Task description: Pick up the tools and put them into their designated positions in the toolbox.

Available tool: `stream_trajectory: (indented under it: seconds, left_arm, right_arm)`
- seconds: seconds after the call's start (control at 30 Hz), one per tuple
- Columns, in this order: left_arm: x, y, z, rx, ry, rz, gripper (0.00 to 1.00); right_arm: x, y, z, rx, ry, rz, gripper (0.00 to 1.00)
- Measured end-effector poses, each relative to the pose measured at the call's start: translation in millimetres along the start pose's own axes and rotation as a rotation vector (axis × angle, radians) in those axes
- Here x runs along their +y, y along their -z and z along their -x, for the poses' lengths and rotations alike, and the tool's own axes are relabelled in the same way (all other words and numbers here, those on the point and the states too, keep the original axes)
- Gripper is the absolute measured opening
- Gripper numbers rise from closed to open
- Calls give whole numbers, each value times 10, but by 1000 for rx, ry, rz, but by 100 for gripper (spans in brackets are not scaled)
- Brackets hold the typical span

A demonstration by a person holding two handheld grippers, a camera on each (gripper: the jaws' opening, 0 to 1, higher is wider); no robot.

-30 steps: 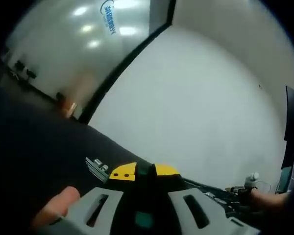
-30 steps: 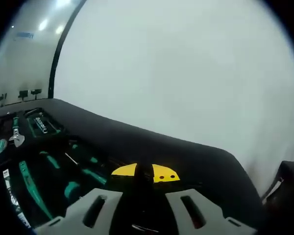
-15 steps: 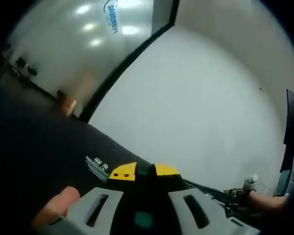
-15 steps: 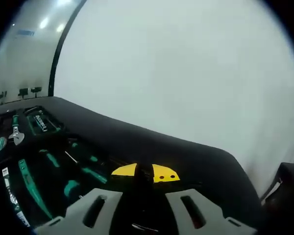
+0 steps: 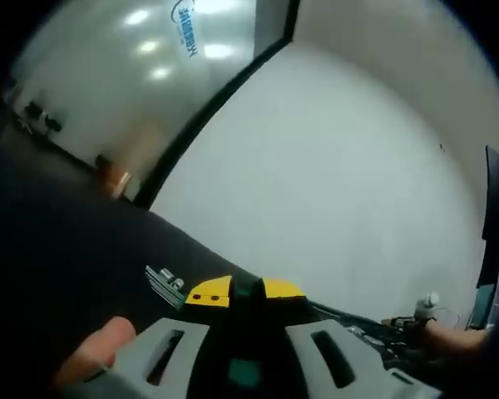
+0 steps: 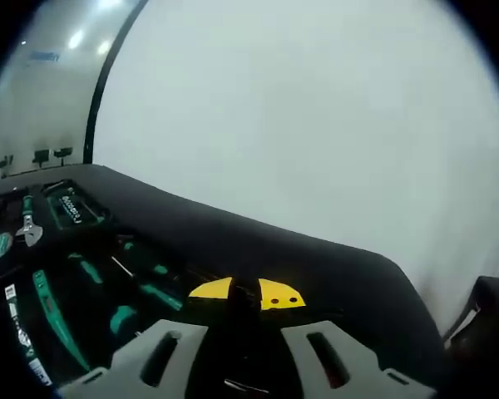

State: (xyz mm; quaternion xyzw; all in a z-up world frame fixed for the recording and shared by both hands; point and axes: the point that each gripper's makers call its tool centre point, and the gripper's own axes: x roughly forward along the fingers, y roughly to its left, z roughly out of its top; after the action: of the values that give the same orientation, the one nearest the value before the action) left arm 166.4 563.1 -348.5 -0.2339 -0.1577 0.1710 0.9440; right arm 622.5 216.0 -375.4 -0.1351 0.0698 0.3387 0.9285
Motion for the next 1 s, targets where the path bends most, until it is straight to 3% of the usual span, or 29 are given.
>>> stream_trajectory:
  seconds: [0.2,0.67,0.87,1.0]
  left_arm:
    - [101,-52,-29,-7,-1,15,13]
    - [89,-29,-32,-3,-4,4,13]
    - [67,29,-50,15,-11,-34,13]
    - [166,61,-103,36,-17,-64,13]
  right_arm:
    - [9,0,-3,1,-2,7,8]
    - [5,-1,-3,0,0,11,8]
    - [7,5,20,1,2,12,8]
    - [8,11,10,6,3,14,8]
